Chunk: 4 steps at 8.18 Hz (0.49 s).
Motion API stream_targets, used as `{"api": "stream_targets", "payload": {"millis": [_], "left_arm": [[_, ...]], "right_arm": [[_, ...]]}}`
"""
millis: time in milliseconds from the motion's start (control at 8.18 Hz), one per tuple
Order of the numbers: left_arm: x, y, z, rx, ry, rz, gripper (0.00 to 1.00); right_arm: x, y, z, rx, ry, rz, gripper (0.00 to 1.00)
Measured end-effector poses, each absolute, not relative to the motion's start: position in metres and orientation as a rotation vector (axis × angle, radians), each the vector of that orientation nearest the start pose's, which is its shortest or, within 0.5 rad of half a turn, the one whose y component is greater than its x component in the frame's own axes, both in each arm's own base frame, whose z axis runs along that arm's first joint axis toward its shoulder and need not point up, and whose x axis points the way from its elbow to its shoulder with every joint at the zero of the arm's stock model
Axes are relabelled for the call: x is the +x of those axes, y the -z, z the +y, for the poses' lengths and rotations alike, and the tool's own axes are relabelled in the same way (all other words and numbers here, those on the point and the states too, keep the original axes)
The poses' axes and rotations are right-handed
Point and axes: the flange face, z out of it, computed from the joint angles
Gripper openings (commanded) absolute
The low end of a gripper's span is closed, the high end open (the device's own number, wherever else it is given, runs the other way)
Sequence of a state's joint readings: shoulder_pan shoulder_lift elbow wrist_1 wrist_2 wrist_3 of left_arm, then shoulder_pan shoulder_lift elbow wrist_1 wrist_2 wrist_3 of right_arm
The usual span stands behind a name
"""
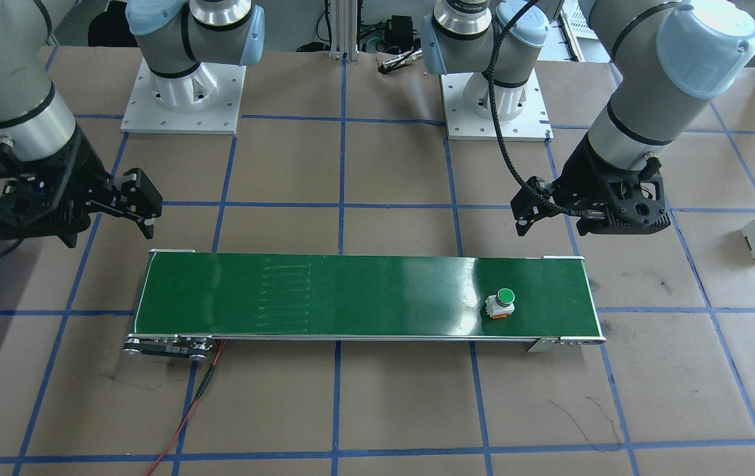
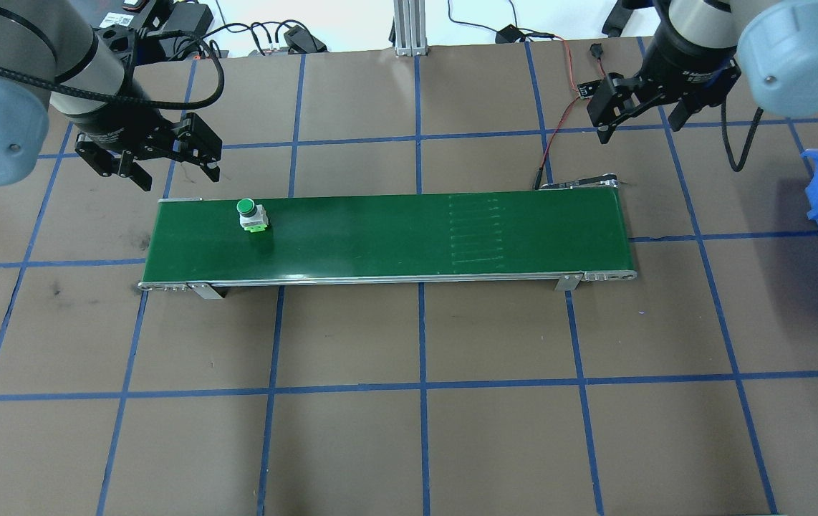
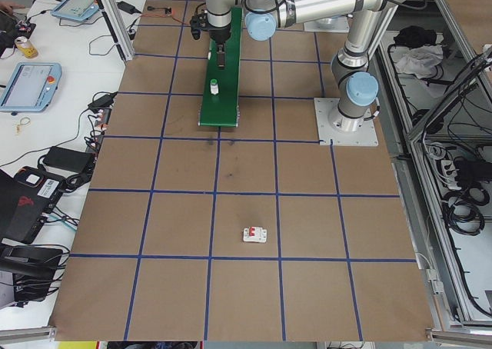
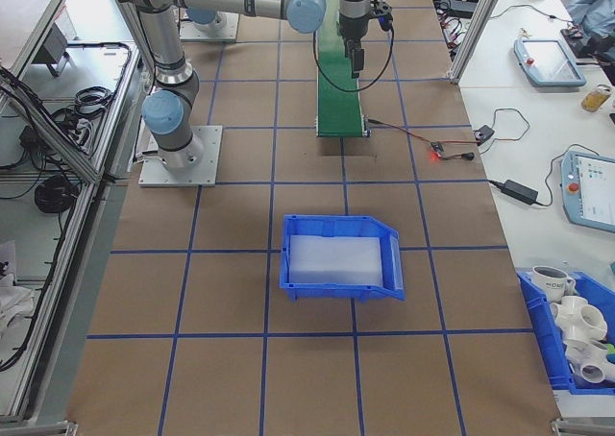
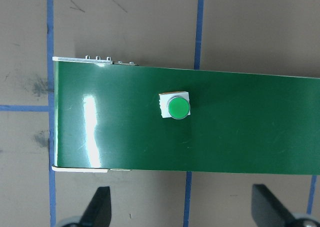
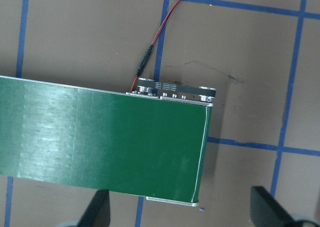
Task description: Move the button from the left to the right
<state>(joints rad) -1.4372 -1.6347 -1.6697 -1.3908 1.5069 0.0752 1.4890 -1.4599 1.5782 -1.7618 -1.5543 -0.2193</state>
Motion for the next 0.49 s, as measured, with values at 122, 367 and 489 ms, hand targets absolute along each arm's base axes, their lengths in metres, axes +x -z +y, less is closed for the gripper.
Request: {"api": "stream_targets", "payload": {"millis": [122,367,489], "left_arm": [[-0.072,-0.426,-0.528,-0.087,0.039,3.202,1.0],[-0.078,-0.424,-0.527,-0.067,0.032,3.207,1.0],[-0.083,-0.425,-0.527,-0.051,0.032,3.205,1.0]], "right_arm": [[0.092,-0.424,-0.563,-0.202,0.086,3.1,1.0],[0.094,-0.386,-0.572,-0.169,0.068,3.075,1.0],[0.095,-0.37,-0.573,-0.157,0.062,3.063,1.0]]}}
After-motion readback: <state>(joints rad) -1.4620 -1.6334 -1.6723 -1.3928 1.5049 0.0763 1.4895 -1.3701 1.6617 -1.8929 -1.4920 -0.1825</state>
